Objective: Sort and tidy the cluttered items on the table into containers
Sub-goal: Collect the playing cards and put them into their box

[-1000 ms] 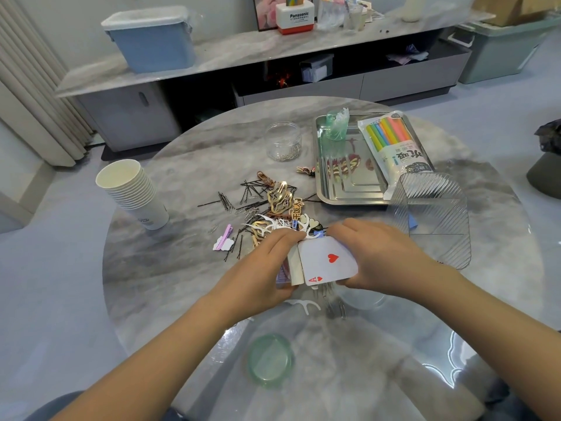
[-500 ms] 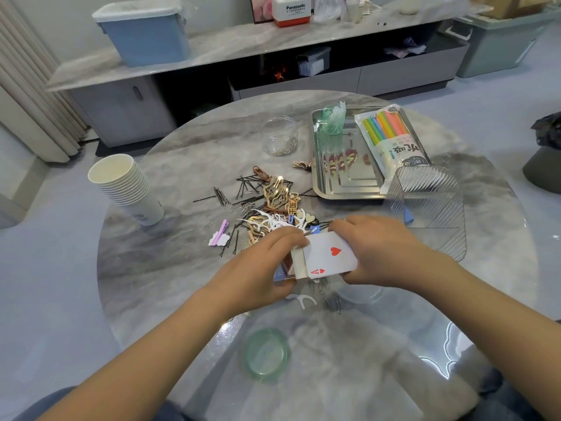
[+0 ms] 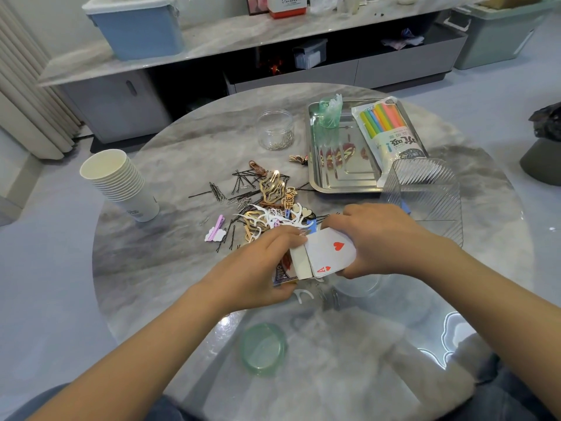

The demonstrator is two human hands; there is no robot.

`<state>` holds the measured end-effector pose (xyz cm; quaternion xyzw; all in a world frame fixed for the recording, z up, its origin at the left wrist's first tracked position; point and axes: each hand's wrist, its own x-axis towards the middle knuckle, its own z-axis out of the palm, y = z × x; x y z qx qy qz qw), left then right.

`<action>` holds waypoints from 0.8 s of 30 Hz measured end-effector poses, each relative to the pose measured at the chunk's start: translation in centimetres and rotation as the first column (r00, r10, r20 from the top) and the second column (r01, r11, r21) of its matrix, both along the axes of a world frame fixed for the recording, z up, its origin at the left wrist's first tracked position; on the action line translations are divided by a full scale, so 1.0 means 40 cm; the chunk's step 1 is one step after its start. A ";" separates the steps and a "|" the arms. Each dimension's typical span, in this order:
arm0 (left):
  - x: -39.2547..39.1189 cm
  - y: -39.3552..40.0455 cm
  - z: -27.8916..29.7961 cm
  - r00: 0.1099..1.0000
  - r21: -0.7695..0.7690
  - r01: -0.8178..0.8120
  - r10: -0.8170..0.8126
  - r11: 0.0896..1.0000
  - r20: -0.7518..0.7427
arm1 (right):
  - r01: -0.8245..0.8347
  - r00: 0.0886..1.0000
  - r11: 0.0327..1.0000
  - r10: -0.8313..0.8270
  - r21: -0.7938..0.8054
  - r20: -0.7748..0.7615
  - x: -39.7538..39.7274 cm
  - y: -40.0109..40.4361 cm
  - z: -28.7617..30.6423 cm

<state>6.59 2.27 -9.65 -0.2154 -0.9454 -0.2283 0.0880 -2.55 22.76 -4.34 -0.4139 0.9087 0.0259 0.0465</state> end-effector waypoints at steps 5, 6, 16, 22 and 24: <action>-0.003 -0.003 -0.002 0.999 0.031 0.011 -0.012 0.999 0.041 | -0.032 0.999 0.999 0.033 0.036 -0.037 0.002 -0.001 0.010; -0.004 -0.004 -0.002 0.999 0.042 0.014 -0.016 0.999 0.045 | -0.025 0.999 0.999 0.026 0.037 -0.037 0.004 0.000 0.011; -0.017 -0.008 0.000 1.000 0.094 -0.011 0.011 0.995 -0.001 | 0.066 0.997 0.998 -0.065 0.009 -0.041 0.014 -0.006 0.015; -0.010 -0.002 0.007 0.999 0.056 0.029 -0.031 0.998 0.030 | -0.048 0.996 0.998 0.051 0.043 -0.069 0.022 -0.003 0.022; -0.010 -0.003 0.008 0.999 0.060 0.033 -0.035 0.998 0.039 | -0.074 0.991 0.997 0.077 0.034 -0.106 0.026 -0.007 0.026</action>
